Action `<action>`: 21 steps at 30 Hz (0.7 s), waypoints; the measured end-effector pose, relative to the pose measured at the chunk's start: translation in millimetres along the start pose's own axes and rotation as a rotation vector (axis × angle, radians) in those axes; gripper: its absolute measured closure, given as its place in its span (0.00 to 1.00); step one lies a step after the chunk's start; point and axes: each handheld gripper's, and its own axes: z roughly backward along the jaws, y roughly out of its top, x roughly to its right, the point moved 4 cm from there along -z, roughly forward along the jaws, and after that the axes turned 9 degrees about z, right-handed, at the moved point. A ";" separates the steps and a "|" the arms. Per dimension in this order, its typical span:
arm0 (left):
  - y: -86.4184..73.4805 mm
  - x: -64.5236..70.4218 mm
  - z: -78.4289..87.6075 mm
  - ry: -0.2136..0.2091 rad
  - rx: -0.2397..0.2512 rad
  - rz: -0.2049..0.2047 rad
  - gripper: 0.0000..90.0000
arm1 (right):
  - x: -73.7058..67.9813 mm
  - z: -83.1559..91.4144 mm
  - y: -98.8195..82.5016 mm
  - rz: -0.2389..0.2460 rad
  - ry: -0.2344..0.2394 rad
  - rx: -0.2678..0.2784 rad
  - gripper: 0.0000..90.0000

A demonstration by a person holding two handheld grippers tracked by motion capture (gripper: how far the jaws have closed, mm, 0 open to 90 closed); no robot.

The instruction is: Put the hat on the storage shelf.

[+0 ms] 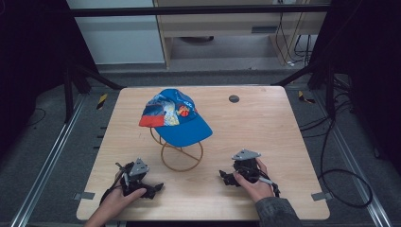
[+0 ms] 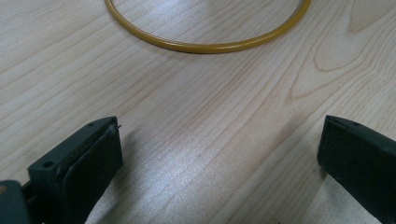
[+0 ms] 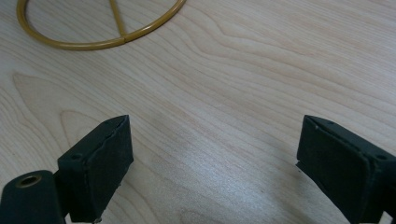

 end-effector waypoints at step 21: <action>0.0 0.0 0.0 0.001 0.000 0.000 0.00 | -4.8 -11.0 -3.2 -0.006 -0.055 -0.021 0.09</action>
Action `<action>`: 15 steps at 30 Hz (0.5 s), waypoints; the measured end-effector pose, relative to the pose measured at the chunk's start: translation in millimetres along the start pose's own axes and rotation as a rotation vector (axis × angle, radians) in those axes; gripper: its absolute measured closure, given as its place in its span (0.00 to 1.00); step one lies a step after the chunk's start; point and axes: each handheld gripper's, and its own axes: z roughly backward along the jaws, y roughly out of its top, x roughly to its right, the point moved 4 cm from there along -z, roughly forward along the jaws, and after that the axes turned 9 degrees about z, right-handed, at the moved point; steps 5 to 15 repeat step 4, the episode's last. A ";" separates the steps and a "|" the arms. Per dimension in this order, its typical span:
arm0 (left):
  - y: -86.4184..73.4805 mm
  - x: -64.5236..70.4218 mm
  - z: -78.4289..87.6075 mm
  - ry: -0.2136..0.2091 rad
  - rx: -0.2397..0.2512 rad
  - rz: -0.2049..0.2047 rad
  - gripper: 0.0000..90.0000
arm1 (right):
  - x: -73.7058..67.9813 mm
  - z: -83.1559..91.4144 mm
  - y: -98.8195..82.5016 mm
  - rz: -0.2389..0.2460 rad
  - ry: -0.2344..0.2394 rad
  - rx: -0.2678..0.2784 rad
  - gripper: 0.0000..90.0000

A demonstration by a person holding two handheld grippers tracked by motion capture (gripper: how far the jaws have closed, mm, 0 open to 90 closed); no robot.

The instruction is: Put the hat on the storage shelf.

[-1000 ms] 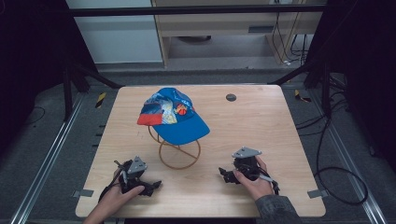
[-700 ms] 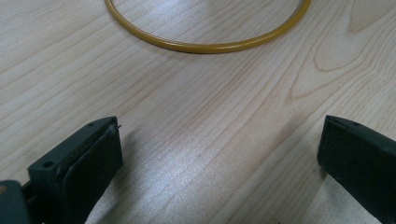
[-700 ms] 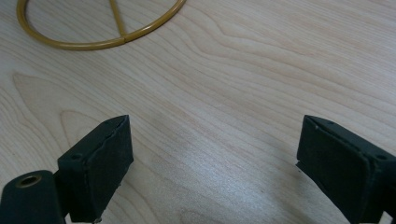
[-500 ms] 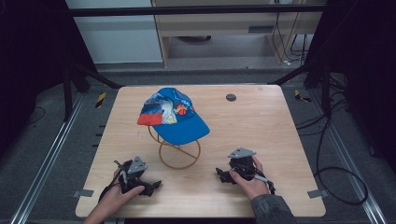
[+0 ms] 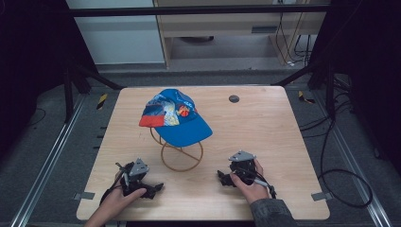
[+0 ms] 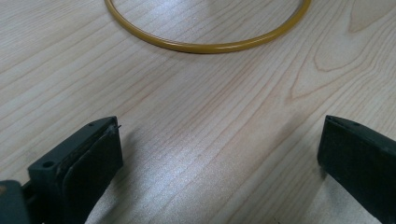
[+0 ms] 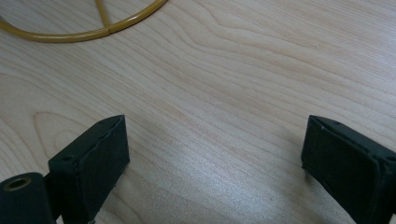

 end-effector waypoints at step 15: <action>0.0 0.1 -0.1 -0.001 0.000 0.001 0.00 | -1.3 0.3 -0.1 -0.010 -0.010 0.000 0.09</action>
